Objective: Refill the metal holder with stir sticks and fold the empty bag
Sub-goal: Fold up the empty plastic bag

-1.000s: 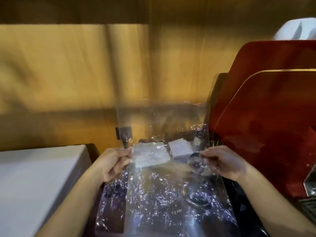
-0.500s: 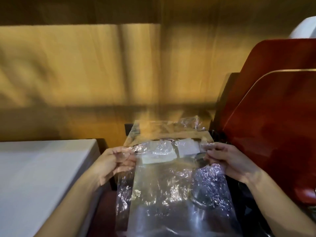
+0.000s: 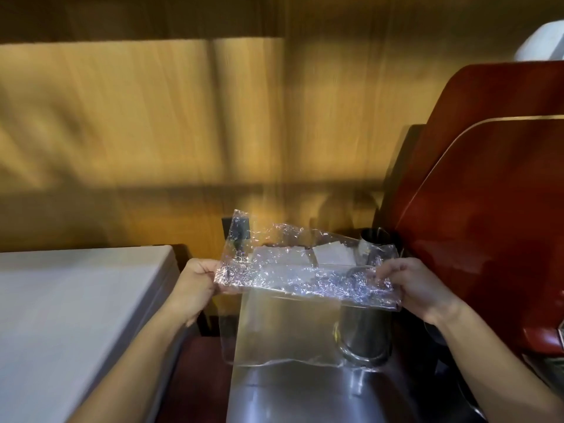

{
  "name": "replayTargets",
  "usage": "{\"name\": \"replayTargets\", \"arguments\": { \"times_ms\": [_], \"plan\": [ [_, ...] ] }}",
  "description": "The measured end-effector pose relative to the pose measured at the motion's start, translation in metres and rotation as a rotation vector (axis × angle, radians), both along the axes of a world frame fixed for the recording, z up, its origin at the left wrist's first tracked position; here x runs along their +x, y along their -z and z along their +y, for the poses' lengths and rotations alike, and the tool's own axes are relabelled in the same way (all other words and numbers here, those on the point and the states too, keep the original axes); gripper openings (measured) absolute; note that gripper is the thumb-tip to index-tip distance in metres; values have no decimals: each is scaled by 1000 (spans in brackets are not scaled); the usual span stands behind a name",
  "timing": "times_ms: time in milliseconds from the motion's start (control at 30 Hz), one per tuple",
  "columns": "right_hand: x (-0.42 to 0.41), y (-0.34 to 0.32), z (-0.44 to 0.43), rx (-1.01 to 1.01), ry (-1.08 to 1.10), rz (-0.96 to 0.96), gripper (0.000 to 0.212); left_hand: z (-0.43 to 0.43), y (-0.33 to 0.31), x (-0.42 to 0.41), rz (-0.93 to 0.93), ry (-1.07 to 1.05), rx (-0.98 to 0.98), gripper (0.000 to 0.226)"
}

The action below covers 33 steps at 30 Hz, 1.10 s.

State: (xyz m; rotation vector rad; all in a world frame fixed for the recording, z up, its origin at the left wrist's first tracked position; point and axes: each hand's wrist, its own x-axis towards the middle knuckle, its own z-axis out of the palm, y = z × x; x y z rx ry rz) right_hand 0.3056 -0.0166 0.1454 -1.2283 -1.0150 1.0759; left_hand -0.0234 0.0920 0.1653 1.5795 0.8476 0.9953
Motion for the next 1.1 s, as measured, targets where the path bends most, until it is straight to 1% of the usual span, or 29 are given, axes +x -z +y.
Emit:
{"name": "replayTargets", "arguments": {
  "times_ms": [33, 67, 167, 233, 300, 333, 400, 467, 500, 567, 633, 733, 867, 933, 1000, 1100],
  "plan": [
    [1, 1, -1, -11, 13, -20, 44, -2, -2, 1, 0, 4, 19, 43],
    [2, 1, -2, -15, 16, -42, 44, -2, -1, 2, -24, 5, 28, 42],
    [-3, -3, -6, -7, -10, -185, 35, 2, 4, -2, -93, 17, -17, 51],
    [-4, -7, -8, -1, -18, -234, 31, 7, 8, -8, -71, 53, -49, 54],
    [-4, -11, -12, 3, -27, -223, 23, 10, 9, -15, -53, 110, -65, 39],
    [-3, -12, -13, 10, -35, -213, 21, 11, 10, -18, -84, 156, -101, 32],
    [-2, -12, -14, 34, -33, -208, 22, 13, 13, -21, -117, 230, -185, 38],
    [-4, -10, -15, 49, -27, -187, 17, 12, 13, -20, -57, 228, -177, 43],
    [-6, -9, -15, 44, -32, -157, 19, 11, 13, -19, -10, 221, -143, 43],
    [-9, -7, -15, 18, -44, -92, 37, 7, 13, -17, 78, 233, -75, 48],
    [-10, -5, -14, 9, -60, -75, 54, 5, 14, -17, 76, 231, -86, 55],
    [-11, -2, -15, -5, -101, -66, 63, 6, 15, -18, 58, 214, -71, 65],
    [-15, 0, -12, -50, -63, -72, 72, 4, 14, -22, 38, 212, -32, 69],
    [-19, -2, -11, -68, -42, -168, 67, 2, 12, -22, 71, 194, 36, 71],
    [-22, -4, -9, -67, 5, -364, 56, -2, 5, -20, 155, 193, 186, 75],
    [-32, -11, -3, 18, 202, -870, 48, -12, -16, -15, 220, 191, 418, 83]
  ]
}}
